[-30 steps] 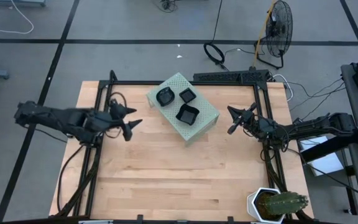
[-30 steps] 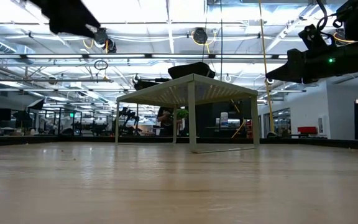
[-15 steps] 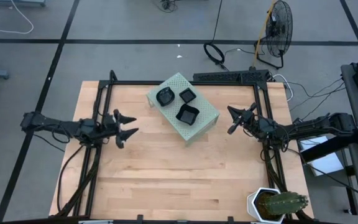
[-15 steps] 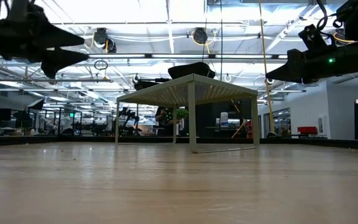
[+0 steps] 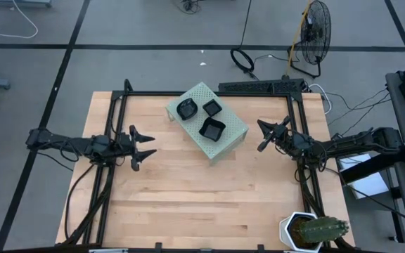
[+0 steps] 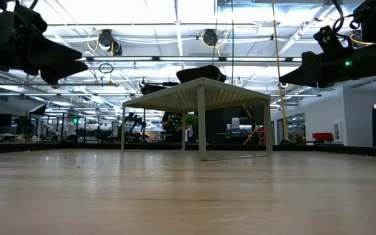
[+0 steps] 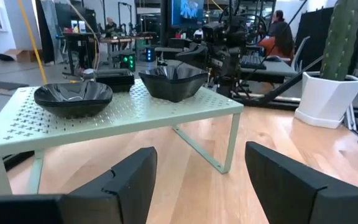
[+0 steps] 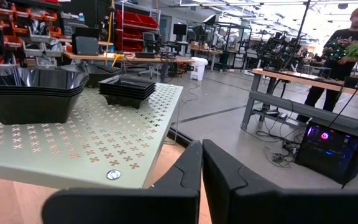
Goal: Pick & Place Mini shaped plates
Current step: Return to Home Position
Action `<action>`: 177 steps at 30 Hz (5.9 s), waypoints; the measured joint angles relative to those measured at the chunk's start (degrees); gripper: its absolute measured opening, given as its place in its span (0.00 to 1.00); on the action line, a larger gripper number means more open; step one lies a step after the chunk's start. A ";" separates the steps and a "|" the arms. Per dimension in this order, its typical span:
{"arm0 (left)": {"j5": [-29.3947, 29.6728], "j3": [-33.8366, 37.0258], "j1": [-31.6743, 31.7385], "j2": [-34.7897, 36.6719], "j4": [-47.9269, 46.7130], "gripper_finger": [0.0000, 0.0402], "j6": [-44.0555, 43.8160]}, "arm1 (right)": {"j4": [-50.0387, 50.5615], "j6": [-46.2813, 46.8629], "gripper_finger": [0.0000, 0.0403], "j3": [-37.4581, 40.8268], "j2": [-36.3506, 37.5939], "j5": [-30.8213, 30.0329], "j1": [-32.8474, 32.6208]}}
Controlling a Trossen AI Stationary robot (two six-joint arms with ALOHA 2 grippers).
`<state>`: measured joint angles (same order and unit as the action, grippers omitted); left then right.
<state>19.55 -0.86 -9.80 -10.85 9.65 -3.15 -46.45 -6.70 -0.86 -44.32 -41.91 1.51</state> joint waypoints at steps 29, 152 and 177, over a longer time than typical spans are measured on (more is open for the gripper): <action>0.00 -0.04 0.02 0.00 -0.05 0.61 -0.52 | -0.01 0.00 0.01 0.00 0.01 0.01 0.00; 0.02 -0.07 0.00 0.00 -0.03 0.62 -0.52 | 0.00 0.00 0.01 0.00 0.01 0.00 -0.01; 0.04 -0.07 0.02 -0.02 -0.03 0.62 -0.52 | -0.01 0.00 0.01 -0.01 -0.01 0.00 -0.01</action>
<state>19.59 -0.93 -9.79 -10.87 9.63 -3.66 -46.46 -6.70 -0.86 -44.33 -41.91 1.50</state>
